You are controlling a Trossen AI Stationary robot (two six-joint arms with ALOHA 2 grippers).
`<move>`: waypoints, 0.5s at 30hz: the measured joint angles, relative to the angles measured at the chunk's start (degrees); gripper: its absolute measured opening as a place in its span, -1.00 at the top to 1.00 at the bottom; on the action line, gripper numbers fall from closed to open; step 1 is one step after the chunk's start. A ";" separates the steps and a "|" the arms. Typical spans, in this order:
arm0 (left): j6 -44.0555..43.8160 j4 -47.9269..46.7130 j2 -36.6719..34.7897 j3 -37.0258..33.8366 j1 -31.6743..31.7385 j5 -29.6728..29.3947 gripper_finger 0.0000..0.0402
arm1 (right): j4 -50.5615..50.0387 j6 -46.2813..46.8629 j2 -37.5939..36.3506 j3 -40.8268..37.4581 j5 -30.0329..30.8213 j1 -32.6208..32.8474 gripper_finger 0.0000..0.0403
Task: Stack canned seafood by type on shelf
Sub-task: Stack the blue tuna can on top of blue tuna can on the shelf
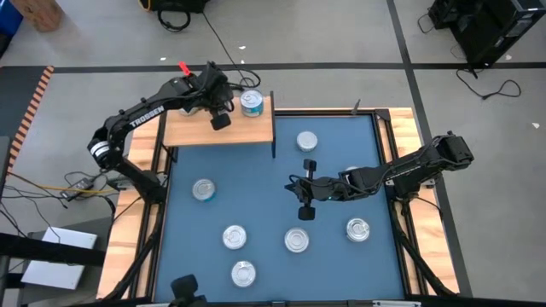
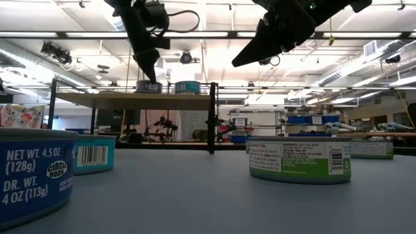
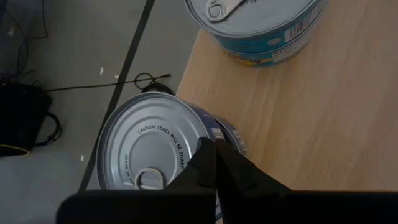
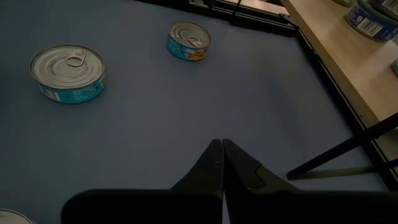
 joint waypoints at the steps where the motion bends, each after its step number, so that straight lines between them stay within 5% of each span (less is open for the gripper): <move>1: -0.05 -0.05 0.09 0.00 0.00 -0.02 1.00 | -0.01 0.00 0.00 0.00 0.00 0.00 0.97; 15: -1.62 -2.68 0.17 0.02 -0.17 -0.15 1.00 | -0.03 0.00 0.00 0.00 0.00 0.00 0.96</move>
